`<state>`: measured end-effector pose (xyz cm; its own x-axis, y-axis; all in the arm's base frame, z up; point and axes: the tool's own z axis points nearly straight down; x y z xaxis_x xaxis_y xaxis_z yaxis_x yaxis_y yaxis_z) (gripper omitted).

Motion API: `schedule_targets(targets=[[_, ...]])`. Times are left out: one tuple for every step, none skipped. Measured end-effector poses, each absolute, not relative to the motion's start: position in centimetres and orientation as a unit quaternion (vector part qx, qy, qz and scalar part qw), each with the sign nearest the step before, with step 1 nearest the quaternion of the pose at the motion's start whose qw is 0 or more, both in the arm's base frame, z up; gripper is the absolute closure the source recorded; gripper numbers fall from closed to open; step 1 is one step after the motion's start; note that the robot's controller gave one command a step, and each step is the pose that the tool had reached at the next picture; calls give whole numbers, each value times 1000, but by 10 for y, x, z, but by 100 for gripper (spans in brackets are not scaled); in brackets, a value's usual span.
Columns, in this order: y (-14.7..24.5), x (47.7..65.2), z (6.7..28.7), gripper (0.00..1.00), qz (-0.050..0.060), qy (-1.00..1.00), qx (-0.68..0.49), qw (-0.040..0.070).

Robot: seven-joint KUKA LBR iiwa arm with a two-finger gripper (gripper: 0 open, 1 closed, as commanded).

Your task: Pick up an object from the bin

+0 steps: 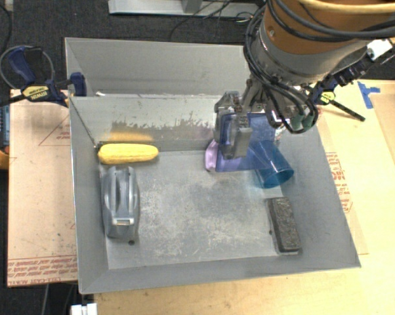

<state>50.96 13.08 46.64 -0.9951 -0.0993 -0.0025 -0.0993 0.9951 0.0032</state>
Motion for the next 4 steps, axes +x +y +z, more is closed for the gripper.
schedule_targets(targets=[[144,524,469,0,1,998,-70,-2],[134,518,470,0,2,999,-49,2],[136,521,463,0,2,998,-70,1],[108,503,471,0,1,979,-203,4]])
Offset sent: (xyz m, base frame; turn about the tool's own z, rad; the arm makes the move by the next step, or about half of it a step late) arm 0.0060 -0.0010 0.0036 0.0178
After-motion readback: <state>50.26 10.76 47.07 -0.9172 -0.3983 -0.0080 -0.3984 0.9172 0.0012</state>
